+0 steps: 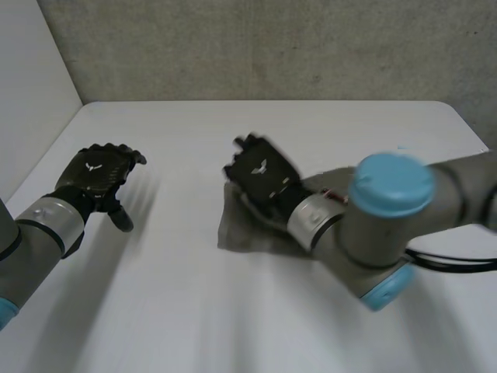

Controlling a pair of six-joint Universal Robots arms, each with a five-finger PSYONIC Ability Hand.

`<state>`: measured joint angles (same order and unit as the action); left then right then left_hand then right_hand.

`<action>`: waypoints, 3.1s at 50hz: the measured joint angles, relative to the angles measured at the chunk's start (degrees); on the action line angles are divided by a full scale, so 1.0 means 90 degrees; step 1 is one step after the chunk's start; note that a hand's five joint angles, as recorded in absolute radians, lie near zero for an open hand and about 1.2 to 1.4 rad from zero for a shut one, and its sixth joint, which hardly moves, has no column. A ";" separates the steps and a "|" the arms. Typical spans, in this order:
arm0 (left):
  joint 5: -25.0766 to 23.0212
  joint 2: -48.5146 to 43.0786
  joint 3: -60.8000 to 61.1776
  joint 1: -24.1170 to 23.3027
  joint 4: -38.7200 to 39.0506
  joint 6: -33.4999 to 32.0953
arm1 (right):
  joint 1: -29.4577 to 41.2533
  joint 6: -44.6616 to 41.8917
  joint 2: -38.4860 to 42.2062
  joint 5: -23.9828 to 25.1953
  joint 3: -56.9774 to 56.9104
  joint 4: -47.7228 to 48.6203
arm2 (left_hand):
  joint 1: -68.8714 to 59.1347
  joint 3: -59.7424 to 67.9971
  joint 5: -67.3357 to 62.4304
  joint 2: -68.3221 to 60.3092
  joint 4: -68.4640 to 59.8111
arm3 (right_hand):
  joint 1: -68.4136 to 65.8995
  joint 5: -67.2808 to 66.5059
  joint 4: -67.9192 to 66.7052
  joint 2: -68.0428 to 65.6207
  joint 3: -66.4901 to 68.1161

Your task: Fold the towel.

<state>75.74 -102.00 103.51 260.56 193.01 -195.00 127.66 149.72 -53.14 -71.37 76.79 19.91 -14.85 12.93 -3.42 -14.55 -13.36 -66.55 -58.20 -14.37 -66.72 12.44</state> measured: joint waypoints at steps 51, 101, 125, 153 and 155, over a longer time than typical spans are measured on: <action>0.1039 -0.2167 -0.2345 -0.2699 -0.0013 0.0093 | -0.3256 0.0627 -0.1451 0.0307 0.3537 -0.0084 | 0.0000 0.0000 0.0000 0.0001 0.0001 | -0.0810 -0.0865 0.0000 -0.0989 0.0000; 0.1135 -0.0730 -0.1129 -0.2192 0.0027 0.0426 | -0.0376 -0.0493 -0.1540 0.0520 0.1249 -0.1873 | 0.0001 0.0000 0.0000 0.0007 0.0001 | -0.0839 -0.0883 0.0000 -0.1002 0.0000; 0.1355 -0.1152 -0.2109 -0.2414 0.0049 0.1041 | -0.0999 0.1360 -0.2388 0.0164 0.1895 -0.1381 | 0.0001 0.0000 0.0001 0.0010 0.0001 | 0.5809 0.6077 0.0000 0.5834 0.0000; 0.1486 -0.3112 -0.3337 -0.3576 0.0019 0.1837 | -0.2101 0.2972 -0.0814 -0.0219 0.1251 -0.1761 | 0.0001 0.0001 0.0000 0.0011 0.0001 | 0.5810 0.6077 0.0000 0.5834 0.0000; 0.1489 -0.3186 -0.3304 -0.3572 0.0020 0.1824 | -0.2063 0.3004 -0.0663 -0.0222 0.1193 -0.1755 | 0.0001 0.0001 0.0000 0.0011 0.0001 | 0.5810 0.6077 0.0000 0.5834 0.0000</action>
<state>89.14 -130.68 73.77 228.42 193.19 -178.58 109.10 176.76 -59.11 -73.37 87.52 4.11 -14.85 12.93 -3.42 -14.45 -13.36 -14.26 -3.51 -14.37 -14.21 12.44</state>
